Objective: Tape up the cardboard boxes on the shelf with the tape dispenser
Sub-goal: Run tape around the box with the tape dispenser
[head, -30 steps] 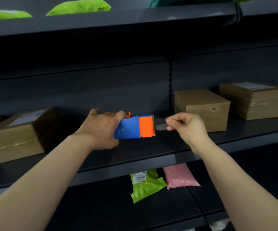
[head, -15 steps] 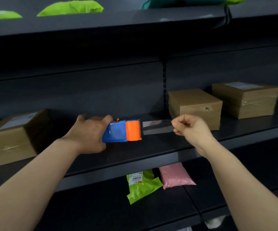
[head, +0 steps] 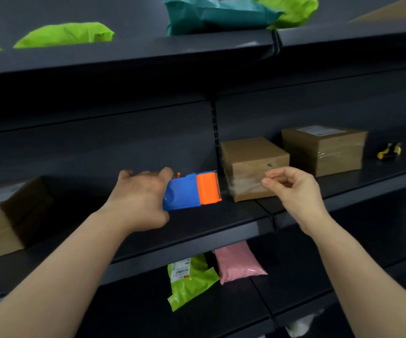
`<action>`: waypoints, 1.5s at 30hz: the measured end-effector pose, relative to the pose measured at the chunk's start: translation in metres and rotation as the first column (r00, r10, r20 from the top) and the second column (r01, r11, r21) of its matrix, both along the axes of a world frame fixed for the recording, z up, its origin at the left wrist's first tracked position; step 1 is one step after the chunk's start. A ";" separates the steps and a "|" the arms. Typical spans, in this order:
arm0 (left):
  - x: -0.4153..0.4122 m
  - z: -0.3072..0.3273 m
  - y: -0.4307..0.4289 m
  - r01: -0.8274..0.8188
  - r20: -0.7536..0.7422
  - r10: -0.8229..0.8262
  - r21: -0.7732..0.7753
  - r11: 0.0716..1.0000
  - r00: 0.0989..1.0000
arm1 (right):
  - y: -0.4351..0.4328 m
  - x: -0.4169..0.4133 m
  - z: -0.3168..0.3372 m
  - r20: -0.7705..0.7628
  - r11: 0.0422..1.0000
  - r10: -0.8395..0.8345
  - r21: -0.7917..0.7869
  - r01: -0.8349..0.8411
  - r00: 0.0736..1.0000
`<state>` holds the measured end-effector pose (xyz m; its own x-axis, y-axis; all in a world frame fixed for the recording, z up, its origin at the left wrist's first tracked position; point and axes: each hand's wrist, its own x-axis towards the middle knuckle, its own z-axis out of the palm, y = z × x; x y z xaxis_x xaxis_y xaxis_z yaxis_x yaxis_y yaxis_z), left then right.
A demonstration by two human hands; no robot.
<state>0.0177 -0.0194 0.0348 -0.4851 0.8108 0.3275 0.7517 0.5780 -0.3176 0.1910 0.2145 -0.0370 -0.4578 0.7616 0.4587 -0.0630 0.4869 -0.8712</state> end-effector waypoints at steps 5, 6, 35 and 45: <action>0.031 0.004 0.038 0.030 0.014 -0.030 0.023 0.999 0.999 | 0.034 0.028 0.006 0.005 0.996 -0.089 0.031 0.089 0.996; 0.036 0.006 0.044 0.031 0.004 -0.031 0.023 0.999 1.000 | 0.040 0.033 0.007 0.008 0.995 -0.096 0.026 0.096 0.995; 0.107 0.005 0.099 -0.245 -0.080 0.242 -0.024 0.969 0.967 | 0.133 0.030 0.001 -0.032 0.975 0.202 -0.086 -0.204 0.979; 0.105 0.007 0.102 -0.258 -0.097 0.255 -0.024 0.966 0.962 | 0.138 0.022 0.000 -0.077 0.967 0.229 -0.097 -0.236 0.970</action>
